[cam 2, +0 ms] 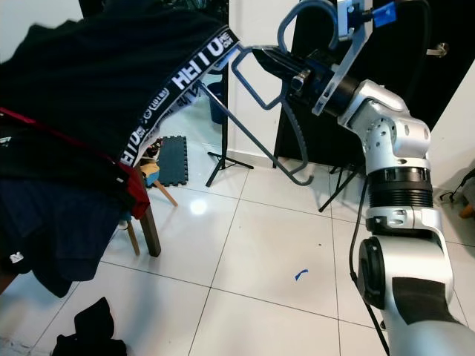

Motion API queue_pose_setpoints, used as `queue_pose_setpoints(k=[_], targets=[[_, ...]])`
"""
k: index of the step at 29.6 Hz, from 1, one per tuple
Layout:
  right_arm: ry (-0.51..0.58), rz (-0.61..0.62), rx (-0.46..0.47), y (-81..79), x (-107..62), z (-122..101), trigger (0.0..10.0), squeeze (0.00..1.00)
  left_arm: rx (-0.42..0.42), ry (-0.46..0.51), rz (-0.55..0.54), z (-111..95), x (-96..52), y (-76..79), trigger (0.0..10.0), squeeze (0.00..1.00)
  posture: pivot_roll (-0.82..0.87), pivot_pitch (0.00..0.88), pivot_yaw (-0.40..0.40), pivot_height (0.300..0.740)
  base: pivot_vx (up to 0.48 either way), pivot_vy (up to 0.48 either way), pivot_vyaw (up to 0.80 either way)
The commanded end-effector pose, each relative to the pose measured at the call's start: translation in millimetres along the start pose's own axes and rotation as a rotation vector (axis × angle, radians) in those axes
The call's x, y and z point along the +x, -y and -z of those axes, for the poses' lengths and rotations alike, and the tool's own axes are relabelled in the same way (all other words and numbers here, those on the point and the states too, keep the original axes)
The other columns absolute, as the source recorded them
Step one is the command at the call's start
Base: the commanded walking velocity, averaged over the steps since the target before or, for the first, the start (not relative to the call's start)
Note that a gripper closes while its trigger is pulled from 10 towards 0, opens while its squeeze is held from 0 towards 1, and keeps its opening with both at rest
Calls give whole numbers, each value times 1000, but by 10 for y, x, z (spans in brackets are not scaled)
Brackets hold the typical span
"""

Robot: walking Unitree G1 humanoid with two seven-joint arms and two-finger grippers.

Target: Hang hanger

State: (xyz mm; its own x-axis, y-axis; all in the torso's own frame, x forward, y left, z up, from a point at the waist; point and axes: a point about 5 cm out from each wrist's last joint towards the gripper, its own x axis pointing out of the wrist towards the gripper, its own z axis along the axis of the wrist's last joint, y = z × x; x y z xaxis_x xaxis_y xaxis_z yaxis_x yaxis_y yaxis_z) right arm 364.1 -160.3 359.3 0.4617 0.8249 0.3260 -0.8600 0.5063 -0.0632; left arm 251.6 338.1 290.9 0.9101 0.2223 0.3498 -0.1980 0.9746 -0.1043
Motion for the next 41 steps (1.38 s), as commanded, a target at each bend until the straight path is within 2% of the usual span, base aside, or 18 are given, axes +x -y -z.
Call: queue_pose_setpoints(k=[1,2,3,8,9,13,16,17,19,20,21,22,24,26,30,34,40,41], targets=[[27,18,-20,19,-58,-75,10000,0,-10,-76,-15,166,-37,29,0,0,-20,0,-59,740,0,0,0],[19,4,-24,1,-51,-62,10000,0,-31,-102,15,228,-44,93,0,0,-20,0,-59,740,0,0,0],[9,-25,-30,-32,-42,-45,10000,0,-16,-153,106,318,-63,246,2627,0,-19,0,-60,740,0,0,0],[4,-42,-34,-51,-36,-35,10000,0,-1,-183,168,377,-80,346,2627,0,-19,0,-60,740,0,0,0],[8,-56,-34,-69,-25,-43,10000,0,-2,-236,328,460,-147,593,10000,0,-21,0,-60,740,0,0,0],[37,-70,-29,-87,-7,-70,10000,0,21,-322,484,591,-253,849,10000,0,-22,0,-59,740,0,0,0],[56,-70,-24,-89,-5,-89,10000,0,50,-367,482,660,-274,839,10000,0,-22,0,-58,740,0,0,0],[78,-68,-16,-81,-14,-126,10000,0,108,-416,419,739,-277,721,10000,0,-20,0,-57,740,0,0,0],[78,-68,-16,-81,-14,-126,10000,0,108,-416,419,739,-277,721,10000,0,-20,0,-57,740,0,0,0],[98,-59,-11,-63,-31,-170,10000,0,163,-473,323,820,-284,549,10000,0,-21,0,-57,740,0,0,0],[98,-59,-11,-63,-31,-170,10000,0,163,-473,323,820,-284,549,10000,0,-21,0,-57,740,0,0,0],[120,-44,-5,-37,-49,-220,10000,0,182,-540,205,903,-308,356,10000,0,-21,0,-56,740,0,0,0],[120,-44,-5,-37,-49,-220,10000,0,182,-540,205,903,-308,356,10000,0,-21,0,-56,740,0,0,0],[157,3,11,30,-78,-298,10000,0,185,-680,6,1087,-452,65,10000,0,-19,0,-60,740,0,0,0],[164,10,15,41,-82,-309,10000,0,153,-728,-50,1152,-532,31,10000,0,-17,0,-62,740,0,0,0],[166,2,22,34,-76,-304,10000,0,125,-731,-43,1176,-542,102,10000,0,-18,0,-64,740,0,0,0],[147,-45,34,-27,-25,-254,10000,0,3,-496,214,917,-325,596,10000,0,-19,0,-66,740,0,0,0],[137,-60,32,-49,-11,-227,10000,0,-14,-456,270,852,-306,696,10000,275,-17,0,-67,740,0,0,0]])
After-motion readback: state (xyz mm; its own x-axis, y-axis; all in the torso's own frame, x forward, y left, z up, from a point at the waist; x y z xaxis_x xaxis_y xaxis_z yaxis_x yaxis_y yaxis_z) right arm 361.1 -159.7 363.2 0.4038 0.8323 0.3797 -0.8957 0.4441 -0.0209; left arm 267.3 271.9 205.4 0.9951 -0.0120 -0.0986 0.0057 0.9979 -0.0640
